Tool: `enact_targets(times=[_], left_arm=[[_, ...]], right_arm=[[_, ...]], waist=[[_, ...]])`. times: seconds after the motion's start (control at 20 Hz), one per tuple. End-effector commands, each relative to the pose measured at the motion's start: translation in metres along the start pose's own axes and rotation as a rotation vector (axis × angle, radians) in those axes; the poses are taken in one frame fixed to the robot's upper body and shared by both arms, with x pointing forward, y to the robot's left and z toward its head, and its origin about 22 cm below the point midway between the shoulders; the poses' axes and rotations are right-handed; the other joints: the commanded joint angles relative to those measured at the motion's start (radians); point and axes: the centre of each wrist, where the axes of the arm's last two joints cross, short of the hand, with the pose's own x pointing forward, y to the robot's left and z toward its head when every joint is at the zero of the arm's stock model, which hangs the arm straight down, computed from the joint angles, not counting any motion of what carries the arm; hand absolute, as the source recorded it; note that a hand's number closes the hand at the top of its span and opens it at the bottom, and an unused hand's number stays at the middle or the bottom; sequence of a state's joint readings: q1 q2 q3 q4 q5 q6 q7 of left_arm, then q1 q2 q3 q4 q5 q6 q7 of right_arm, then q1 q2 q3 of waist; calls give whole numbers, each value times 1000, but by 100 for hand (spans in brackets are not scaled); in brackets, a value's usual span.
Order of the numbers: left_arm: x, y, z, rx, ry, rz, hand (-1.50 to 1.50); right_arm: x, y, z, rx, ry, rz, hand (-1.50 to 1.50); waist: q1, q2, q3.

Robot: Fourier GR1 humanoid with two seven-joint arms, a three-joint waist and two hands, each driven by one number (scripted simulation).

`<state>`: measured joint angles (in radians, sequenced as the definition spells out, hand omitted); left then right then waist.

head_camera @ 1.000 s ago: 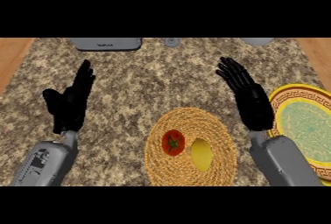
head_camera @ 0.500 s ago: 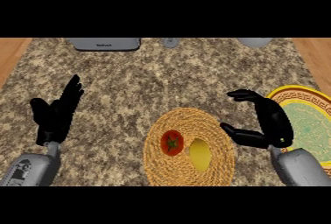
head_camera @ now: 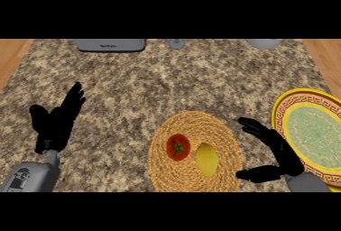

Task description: Pick the lemon from the placemat and place it in the plate

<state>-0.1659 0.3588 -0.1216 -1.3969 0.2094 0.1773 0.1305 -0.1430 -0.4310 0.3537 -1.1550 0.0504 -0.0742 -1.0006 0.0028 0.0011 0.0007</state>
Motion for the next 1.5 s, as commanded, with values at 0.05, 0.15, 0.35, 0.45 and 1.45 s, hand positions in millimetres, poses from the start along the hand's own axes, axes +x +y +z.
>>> enact_targets(times=[0.05, 0.15, 0.35, 0.45, 1.45], left_arm=[[-10, 10, 8, -1, 8, 4, 0], [1, 16, 3, 1, 6, 3, 0], [-13, 4, -1, 9, 8, 10, 0], [-5, 8, -7, 6, 14, 10, 0], [-7, -10, -9, -10, -13, 14, 0]], right_arm=[[15, -6, 8, 92, 5, 146, -150], [31, 0, 16, 89, 29, 147, -150], [35, 1, -1, 166, 61, 201, -150], [52, 11, -12, 223, 119, 231, -150], [73, 60, -47, 464, 337, 525, -150]], waist=[[-6, -4, -1], [-8, -4, -1], [-6, -2, -1], [-9, -2, -2], [-4, -1, -1]])
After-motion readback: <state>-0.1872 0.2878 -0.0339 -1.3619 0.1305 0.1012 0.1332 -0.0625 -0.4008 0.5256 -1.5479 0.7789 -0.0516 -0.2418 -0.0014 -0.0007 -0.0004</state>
